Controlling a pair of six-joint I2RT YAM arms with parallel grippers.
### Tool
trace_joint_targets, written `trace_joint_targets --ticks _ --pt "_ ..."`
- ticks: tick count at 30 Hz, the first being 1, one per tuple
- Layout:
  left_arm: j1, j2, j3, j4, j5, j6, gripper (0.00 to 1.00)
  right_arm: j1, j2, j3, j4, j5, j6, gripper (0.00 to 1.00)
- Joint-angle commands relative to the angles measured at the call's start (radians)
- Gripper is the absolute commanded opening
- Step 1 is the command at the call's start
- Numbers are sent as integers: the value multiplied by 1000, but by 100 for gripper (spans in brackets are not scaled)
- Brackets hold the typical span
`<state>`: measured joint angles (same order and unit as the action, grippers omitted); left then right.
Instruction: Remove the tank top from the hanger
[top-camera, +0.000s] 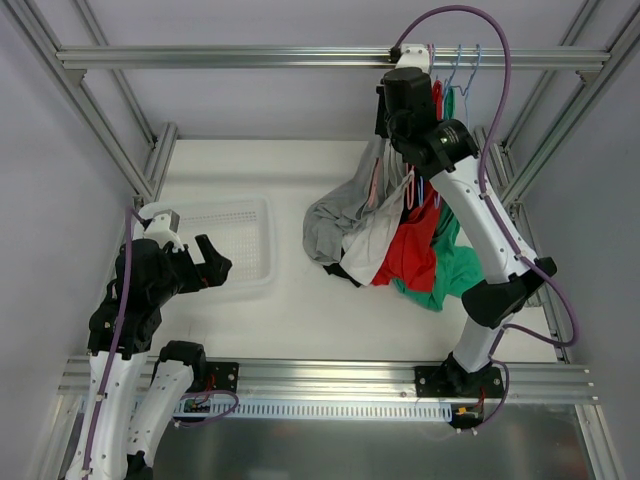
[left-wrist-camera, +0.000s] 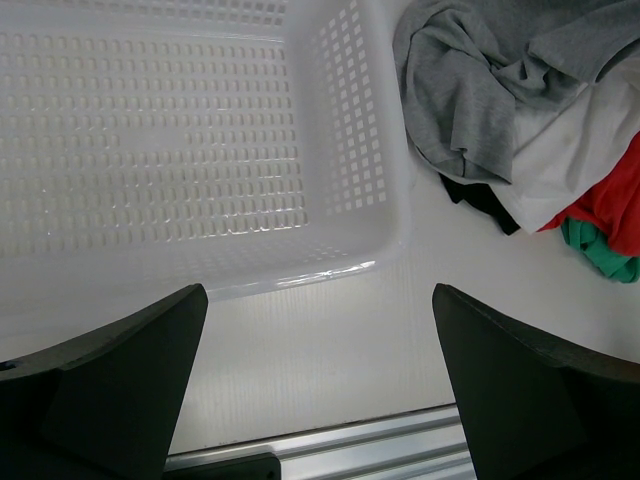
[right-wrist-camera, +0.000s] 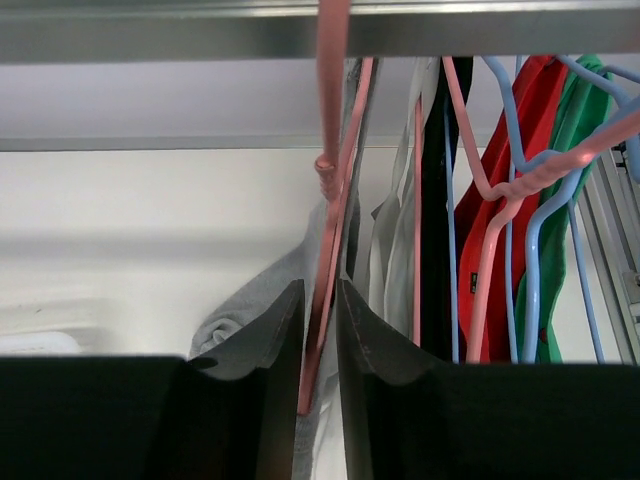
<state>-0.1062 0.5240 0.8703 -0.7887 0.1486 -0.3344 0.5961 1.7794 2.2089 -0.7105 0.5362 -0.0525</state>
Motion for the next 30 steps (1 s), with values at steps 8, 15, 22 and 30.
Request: trace_joint_targets --ticks 8,15,22,30 --pt "-10 -16 -4 37 6 -18 99 -2 -12 18 20 65 32 7" --pt "-10 -18 -4 37 5 -18 99 -10 -105 -84 136 13 28 0" --pt "-10 -22 -4 36 3 -18 99 -10 -251 -262 359 -94 -41 0" --pt "-10 -30 -4 36 -1 -20 99 -21 -285 -298 416 -203 -99 0"
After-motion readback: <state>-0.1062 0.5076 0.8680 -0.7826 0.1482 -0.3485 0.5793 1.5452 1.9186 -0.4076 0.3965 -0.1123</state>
